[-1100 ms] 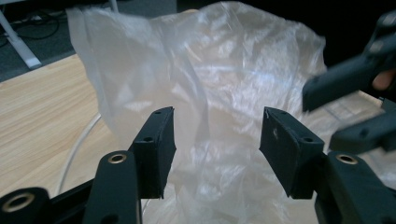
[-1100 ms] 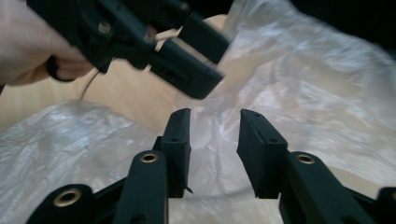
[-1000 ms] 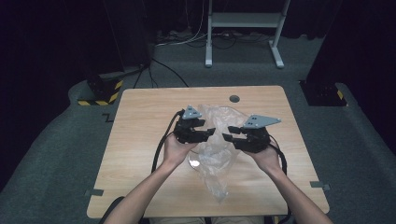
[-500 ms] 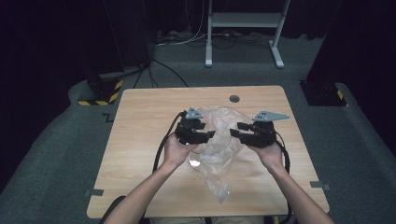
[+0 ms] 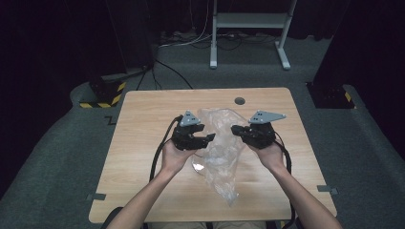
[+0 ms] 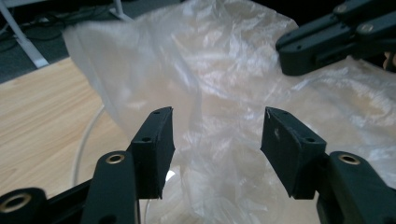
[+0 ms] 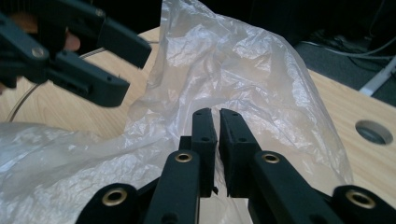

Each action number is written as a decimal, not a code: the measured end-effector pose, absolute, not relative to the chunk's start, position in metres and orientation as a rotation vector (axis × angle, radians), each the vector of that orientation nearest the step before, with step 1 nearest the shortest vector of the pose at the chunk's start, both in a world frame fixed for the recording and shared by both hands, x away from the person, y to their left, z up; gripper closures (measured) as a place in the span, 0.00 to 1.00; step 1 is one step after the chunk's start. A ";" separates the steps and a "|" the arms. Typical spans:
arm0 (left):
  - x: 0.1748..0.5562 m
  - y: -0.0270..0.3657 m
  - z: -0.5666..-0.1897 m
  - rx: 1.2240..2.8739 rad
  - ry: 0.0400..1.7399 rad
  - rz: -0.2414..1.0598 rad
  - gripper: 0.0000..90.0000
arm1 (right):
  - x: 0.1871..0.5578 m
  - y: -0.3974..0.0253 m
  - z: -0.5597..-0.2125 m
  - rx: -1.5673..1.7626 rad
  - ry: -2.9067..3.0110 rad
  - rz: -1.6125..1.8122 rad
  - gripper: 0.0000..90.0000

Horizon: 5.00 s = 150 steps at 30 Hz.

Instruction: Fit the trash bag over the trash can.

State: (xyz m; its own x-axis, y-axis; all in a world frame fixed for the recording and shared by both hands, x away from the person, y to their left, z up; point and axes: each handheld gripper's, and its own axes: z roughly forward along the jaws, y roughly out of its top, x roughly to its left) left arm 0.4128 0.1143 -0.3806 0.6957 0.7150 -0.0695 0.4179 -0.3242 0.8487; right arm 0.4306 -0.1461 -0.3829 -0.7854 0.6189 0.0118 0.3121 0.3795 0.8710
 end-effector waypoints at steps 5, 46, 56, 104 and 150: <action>0.408 0.125 -0.375 1.926 0.892 0.431 0.47 | 0.430 -0.127 -0.386 0.714 2.409 1.307 0.96; 0.440 0.102 -0.389 2.032 0.931 0.359 0.50 | 0.409 -0.166 -0.371 0.881 2.226 1.420 0.59; 0.433 0.103 -0.388 2.049 0.919 0.346 0.50 | 0.423 -0.167 -0.380 0.970 2.243 1.428 0.64; 0.426 0.108 -0.387 2.043 0.895 0.333 0.48 | 0.414 -0.138 -0.370 0.741 2.322 1.429 0.67; 0.396 0.124 -0.375 1.939 0.820 0.316 0.44 | 0.422 -0.117 -0.375 0.602 2.403 1.474 1.00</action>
State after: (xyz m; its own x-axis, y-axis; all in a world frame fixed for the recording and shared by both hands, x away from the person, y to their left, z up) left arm 0.3964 0.1240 -0.3751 0.7392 0.6626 -0.1202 0.4109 -0.3024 0.8601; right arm 0.4224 -0.1175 -0.3749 -0.8809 0.4732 -0.0036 0.2113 0.4002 0.8917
